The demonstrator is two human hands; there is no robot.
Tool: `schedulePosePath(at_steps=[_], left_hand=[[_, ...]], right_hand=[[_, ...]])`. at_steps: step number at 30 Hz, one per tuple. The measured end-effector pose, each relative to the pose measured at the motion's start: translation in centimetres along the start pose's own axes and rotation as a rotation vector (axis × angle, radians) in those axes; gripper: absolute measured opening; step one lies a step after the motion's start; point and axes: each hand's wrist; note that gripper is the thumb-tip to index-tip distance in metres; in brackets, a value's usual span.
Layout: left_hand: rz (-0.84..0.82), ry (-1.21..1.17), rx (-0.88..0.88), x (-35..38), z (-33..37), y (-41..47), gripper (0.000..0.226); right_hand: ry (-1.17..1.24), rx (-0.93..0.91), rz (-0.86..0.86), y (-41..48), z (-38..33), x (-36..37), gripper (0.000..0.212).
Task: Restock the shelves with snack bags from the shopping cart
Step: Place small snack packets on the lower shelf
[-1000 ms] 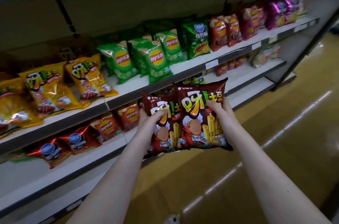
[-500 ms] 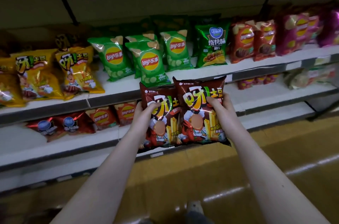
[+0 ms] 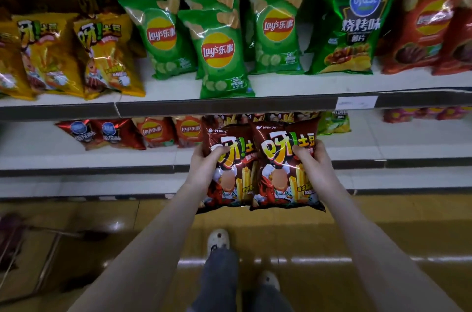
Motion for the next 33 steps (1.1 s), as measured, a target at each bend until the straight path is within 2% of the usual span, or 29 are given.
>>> schedulePosePath(at_steps=[6, 10, 12, 15, 18, 26, 30, 33], left_hand=[[-0.001, 0.016, 0.019, 0.8, -3.8, 8.8, 0.042], [0.018, 0.002, 0.078, 1.7, -6.9, 15.8, 0.038], [0.061, -0.02, 0.147, 2.4, -8.6, 19.0, 0.046], [0.158, -0.069, 0.237, 3.5, -10.9, 23.3, 0.063], [0.203, -0.115, 0.355, 4.4, -13.2, 27.4, 0.066], [0.255, -0.06, 0.519, 5.6, -15.1, 32.5, 0.07], [0.261, 0.001, 0.577, 6.8, -15.0, 32.9, 0.061], [0.3, 0.054, 0.597, 7.6, -14.8, 33.5, 0.058]], right_hand=[[0.001, 0.005, 0.017, 6.8, 6.2, 1.8, 0.042], [0.009, -0.087, 0.01, 13.0, 10.8, 3.3, 0.034], [0.03, -0.157, 0.005, 16.4, 12.9, 4.1, 0.04], [0.056, -0.253, 0.001, 21.1, 16.4, 4.8, 0.065], [0.058, -0.371, 0.031, 25.8, 20.2, 4.9, 0.051], [0.121, -0.541, 0.12, 31.6, 23.2, 4.1, 0.058], [0.077, -0.564, 0.132, 32.2, 22.9, 3.8, 0.051], [0.077, -0.572, 0.128, 32.4, 22.2, 4.0, 0.062]])
Point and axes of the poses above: each hand's wrist, its own y-axis towards the middle knuckle, its own x-axis out of the palm, z = x × y, and after that the axes turned 13 degrees about y, right-handed
